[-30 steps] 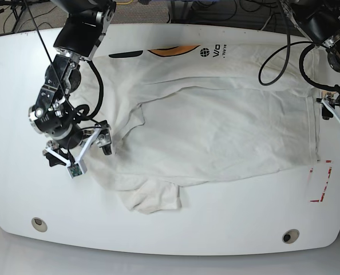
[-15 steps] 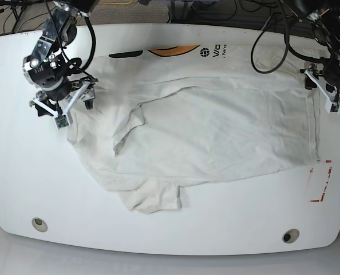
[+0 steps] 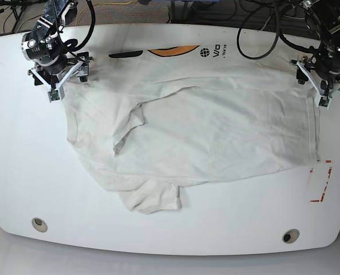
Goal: Layout the t-shirt on the table in an organized manner, then fold the t-shirt properly
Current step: 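Move both grippers to the hem corners and pinch the fabric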
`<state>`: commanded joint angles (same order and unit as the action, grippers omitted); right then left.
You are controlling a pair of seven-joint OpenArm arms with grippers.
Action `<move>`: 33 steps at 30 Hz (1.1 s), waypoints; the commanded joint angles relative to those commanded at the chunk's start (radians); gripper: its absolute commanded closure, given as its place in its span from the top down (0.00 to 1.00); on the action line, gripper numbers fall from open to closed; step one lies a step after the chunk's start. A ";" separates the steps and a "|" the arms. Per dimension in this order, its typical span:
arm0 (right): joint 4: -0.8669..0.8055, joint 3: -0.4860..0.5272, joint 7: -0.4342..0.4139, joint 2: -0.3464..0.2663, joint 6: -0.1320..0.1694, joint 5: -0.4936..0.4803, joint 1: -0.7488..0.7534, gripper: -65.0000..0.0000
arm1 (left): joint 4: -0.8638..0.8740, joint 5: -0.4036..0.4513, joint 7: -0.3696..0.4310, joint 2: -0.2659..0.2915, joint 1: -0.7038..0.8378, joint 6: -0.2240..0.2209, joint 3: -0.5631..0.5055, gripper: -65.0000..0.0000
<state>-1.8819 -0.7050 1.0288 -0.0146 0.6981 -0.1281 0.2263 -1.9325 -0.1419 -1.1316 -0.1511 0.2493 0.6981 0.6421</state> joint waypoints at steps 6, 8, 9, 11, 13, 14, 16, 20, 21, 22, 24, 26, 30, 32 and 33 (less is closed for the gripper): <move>0.074 -0.041 -0.002 -0.012 0.000 0.000 -0.021 0.76 | 0.002 0.032 0.055 -0.018 0.032 0.000 -0.054 0.59; 0.095 -0.043 -0.003 -0.031 0.000 0.000 -0.025 0.75 | 0.002 0.035 0.057 -0.017 0.038 0.000 -0.080 0.59; 0.103 -0.043 -0.003 -0.032 0.000 0.000 -0.029 0.75 | 0.002 0.035 0.057 -0.017 0.040 0.000 -0.086 0.59; 0.127 -0.046 -0.003 -0.035 0.000 0.000 -0.037 0.75 | 0.005 0.043 0.057 -0.017 0.057 0.000 -0.100 0.59; 0.149 -0.046 -0.017 -0.035 0.000 0.000 -0.037 0.75 | 0.005 0.066 0.057 -0.012 0.063 0.000 -0.101 0.59; 0.161 -0.046 -0.034 -0.035 0.000 0.000 -0.037 0.75 | 0.006 0.084 0.057 -0.011 0.064 0.000 -0.109 0.59; 0.173 -0.046 -0.048 -0.035 0.000 0.000 -0.037 0.75 | 0.006 0.103 0.057 -0.003 0.066 0.000 -0.126 0.59; 0.184 -0.046 -0.055 -0.035 0.000 0.000 -0.034 0.75 | 0.006 0.141 0.058 -0.002 0.086 0.000 -0.135 0.59; 0.184 -0.046 -0.055 -0.034 0.000 0.000 -0.032 0.75 | 0.006 0.146 0.058 -0.002 0.087 0.000 -0.135 0.59; 0.184 -0.046 -0.055 -0.034 0.000 0.000 -0.032 0.75 | 0.006 0.153 0.058 -0.003 0.087 0.000 -0.135 0.59; 0.184 -0.044 -0.055 -0.032 0.000 0.000 -0.032 0.75 | 0.006 0.163 0.058 -0.006 0.089 0.000 -0.130 0.59; 0.184 -0.044 -0.055 -0.032 0.000 0.000 -0.032 0.75 | 0.014 0.175 0.060 -0.006 0.089 0.000 -0.130 0.59; 0.184 -0.044 -0.055 -0.034 0.000 0.000 -0.032 0.75 | 0.091 0.215 0.061 -0.008 0.081 0.000 -0.130 0.59; 0.184 -0.044 -0.055 -0.034 0.000 0.000 -0.034 0.75 | 0.138 0.221 0.069 -0.014 0.074 0.000 -0.130 0.59; 0.184 -0.044 -0.055 -0.034 0.000 0.000 -0.034 0.75 | 0.158 0.221 0.078 -0.025 0.064 0.000 -0.130 0.59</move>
<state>-1.6978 -0.7495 0.9735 -0.0483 0.6981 -0.1281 0.1926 -1.7745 0.0790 -1.0533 -0.1757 0.3138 0.6981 0.5117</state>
